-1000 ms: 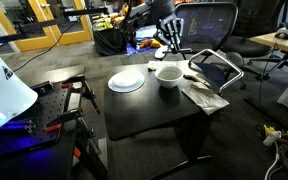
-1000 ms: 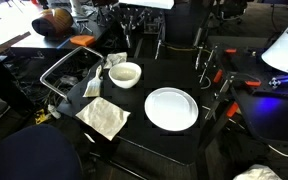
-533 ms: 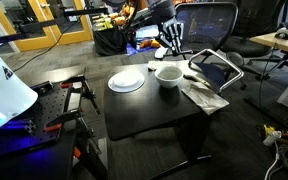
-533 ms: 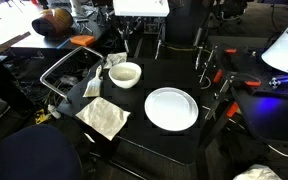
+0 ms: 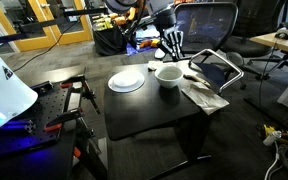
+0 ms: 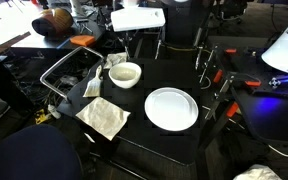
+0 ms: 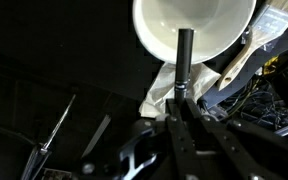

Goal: Put the marker in the white bowl

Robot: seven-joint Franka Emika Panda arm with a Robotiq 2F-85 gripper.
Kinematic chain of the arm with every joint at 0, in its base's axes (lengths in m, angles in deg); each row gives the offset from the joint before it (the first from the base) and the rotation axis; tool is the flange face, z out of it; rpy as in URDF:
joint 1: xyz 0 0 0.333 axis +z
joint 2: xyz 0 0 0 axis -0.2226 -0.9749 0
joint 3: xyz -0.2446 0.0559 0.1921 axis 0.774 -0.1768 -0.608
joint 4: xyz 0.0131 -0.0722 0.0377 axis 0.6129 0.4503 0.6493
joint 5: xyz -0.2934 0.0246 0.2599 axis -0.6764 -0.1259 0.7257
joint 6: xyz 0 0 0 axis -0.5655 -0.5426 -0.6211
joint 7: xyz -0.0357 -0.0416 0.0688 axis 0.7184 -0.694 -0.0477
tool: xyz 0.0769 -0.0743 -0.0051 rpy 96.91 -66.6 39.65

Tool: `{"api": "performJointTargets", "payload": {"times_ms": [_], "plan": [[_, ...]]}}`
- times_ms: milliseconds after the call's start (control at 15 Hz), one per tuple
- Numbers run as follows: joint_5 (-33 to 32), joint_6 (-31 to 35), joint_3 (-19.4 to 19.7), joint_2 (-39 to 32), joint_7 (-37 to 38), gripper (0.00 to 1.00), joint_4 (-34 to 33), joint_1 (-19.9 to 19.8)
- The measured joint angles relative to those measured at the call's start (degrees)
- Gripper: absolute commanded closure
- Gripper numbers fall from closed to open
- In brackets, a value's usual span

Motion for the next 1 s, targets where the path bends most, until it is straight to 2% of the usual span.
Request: {"api": "performJointTargets", "payload": {"times_ms": [600,1000], "plan": [[0.0,-1.9,-5.9,-4.0,0.0,0.97,-3.7,-4.0],[0.0,-3.1,-8.5,-6.3,1.0,0.97,-5.7,-6.0]]}}
